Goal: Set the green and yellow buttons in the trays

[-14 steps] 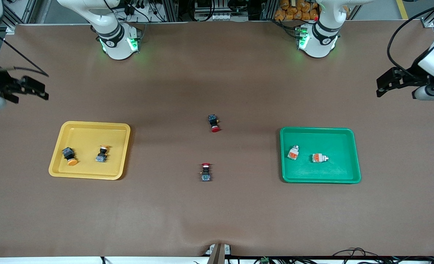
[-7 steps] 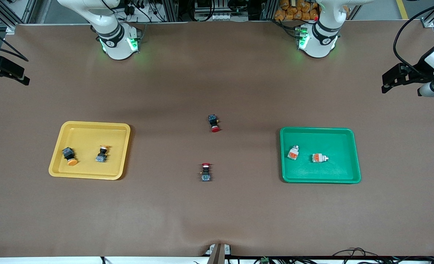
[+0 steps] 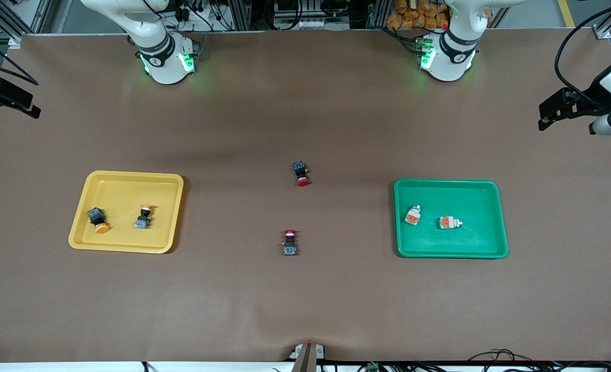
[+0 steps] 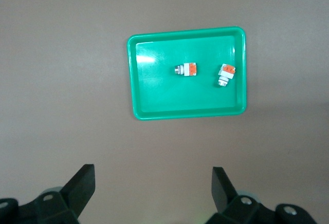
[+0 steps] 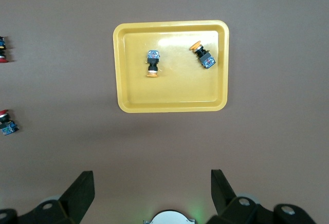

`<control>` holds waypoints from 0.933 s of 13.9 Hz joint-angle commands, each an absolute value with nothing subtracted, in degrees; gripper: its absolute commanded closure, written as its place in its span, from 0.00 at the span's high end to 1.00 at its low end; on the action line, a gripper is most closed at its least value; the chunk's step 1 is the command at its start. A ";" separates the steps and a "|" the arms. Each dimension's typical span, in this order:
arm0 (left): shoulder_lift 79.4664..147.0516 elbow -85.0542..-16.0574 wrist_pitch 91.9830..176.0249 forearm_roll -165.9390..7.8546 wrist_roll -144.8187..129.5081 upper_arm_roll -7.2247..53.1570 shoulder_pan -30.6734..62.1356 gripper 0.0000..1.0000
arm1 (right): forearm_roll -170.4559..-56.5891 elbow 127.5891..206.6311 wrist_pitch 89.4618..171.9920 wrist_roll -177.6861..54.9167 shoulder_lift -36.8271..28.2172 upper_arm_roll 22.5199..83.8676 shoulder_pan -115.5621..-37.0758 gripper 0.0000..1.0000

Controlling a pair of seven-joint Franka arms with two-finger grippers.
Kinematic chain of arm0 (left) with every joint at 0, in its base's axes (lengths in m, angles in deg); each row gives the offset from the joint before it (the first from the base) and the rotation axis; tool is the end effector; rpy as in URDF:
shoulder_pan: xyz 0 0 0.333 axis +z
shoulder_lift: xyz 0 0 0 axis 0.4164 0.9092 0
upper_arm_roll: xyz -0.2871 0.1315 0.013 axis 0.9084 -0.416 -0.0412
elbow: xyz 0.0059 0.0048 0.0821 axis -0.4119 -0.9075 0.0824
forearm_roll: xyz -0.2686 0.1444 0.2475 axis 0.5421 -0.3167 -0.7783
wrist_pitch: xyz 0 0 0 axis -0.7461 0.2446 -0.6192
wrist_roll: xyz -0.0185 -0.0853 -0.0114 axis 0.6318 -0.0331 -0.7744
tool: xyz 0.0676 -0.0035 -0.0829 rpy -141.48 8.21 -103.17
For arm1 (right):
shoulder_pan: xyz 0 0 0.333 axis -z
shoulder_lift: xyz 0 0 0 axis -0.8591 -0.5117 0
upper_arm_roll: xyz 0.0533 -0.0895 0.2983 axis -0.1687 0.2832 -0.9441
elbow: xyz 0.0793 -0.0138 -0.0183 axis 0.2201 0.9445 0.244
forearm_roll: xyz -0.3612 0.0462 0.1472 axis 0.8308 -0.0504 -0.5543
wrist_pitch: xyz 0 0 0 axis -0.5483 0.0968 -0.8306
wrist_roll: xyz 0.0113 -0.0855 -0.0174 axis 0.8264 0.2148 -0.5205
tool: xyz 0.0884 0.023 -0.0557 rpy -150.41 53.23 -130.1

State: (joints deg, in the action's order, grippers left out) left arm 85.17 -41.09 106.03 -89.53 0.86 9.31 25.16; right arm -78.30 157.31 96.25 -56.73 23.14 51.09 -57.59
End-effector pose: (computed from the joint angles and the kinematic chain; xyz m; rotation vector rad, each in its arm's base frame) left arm 0.5382 -0.0361 0.6459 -3.1079 0.1640 -0.0364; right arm 0.5146 -0.0424 0.6560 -3.1004 0.1184 0.1108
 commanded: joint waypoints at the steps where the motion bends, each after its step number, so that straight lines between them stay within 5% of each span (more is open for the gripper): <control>1: 84.21 -41.02 105.08 -88.65 -0.24 9.12 25.48 1.00 | -77.91 155.54 95.17 -56.44 22.24 49.94 -56.23 1.00; 13: 84.47 -40.76 103.76 -85.31 -2.35 9.03 25.75 1.00 | -77.91 155.54 95.35 -56.88 22.06 49.94 -56.14 1.00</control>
